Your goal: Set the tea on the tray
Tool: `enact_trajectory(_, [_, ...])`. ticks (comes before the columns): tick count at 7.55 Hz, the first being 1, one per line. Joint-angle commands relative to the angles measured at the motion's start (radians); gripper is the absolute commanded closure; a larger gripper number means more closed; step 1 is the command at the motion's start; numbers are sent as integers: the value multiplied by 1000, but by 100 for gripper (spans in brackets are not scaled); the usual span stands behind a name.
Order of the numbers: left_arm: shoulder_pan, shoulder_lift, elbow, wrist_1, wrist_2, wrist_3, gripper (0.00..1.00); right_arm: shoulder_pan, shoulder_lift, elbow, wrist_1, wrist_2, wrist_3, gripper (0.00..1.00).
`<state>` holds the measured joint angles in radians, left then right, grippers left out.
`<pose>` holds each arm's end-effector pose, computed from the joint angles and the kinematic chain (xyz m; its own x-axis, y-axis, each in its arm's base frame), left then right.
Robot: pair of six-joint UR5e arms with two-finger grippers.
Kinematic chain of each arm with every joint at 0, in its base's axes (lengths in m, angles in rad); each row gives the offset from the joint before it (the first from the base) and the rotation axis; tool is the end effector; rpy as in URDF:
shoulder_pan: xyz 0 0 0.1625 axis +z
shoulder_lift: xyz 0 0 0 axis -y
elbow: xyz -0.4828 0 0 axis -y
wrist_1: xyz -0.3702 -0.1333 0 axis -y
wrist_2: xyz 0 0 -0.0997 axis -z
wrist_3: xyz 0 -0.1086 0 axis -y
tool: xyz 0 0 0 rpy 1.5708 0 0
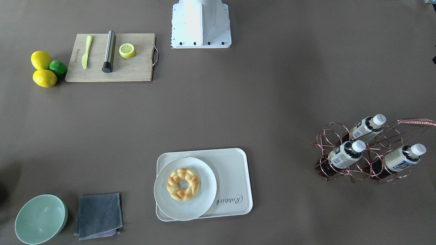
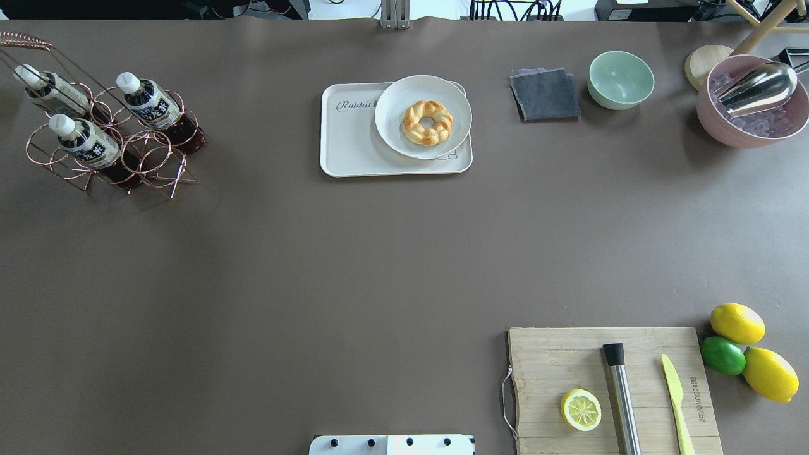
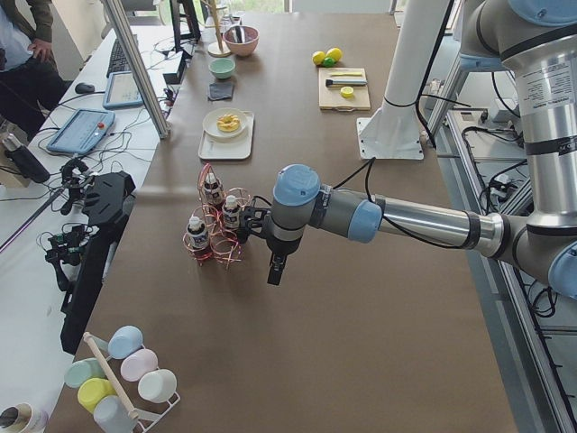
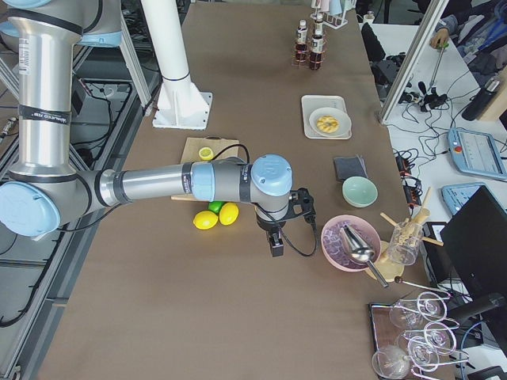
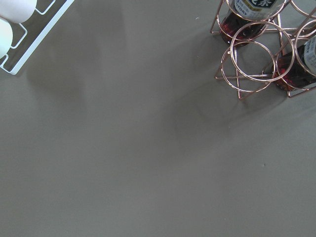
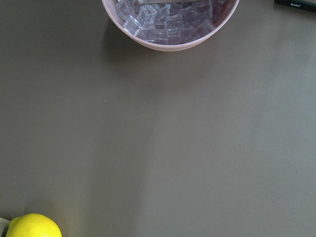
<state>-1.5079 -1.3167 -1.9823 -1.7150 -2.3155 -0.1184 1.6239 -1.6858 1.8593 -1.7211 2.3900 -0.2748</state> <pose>-0.0368 -0.3662 0.6184 0.7232 0.1329 -0.6777 0.0256 0.9755 0.2185 0.0757 -0.4072 0.6500 0.6715 -0.2523 0.6967 0.1342 0.9661 0.2205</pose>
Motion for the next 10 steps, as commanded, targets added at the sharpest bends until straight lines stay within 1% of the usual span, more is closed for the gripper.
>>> enact_trajectory(1, [0, 7, -1, 0, -1, 2, 3, 1, 0, 0, -2, 1, 0, 0])
enact_trajectory(3, [2, 8, -1, -2, -1, 2, 3, 1, 0, 1, -5, 1, 0, 0])
enact_trajectory(4, [3, -10, -3, 0, -1, -4, 3, 1, -2, 3, -5, 1, 0, 0])
enact_trajectory(5, [32, -71, 6, 2, 1, -79, 3, 1, -2, 3, -5, 1, 0, 0])
enact_trajectory(6, [105, -102, -7, -23, 10, -201, 3, 1, -2, 3, -5, 1, 0, 0])
enact_trajectory(7, [150, -136, -3, -64, 11, -278, 3, 1, -2, 3, -3, 3, 0, 0])
enact_trajectory(8, [194, -201, 0, -66, 24, -381, 3, -1, -2, 1, -3, 3, 2, 0])
enact_trajectory(9, [228, -231, 2, -67, 68, -415, 3, -1, -2, 0, -2, 3, 2, 0])
enact_trajectory(10, [268, -292, 32, -69, 93, -440, 3, -1, -2, -2, 0, 3, 2, 0])
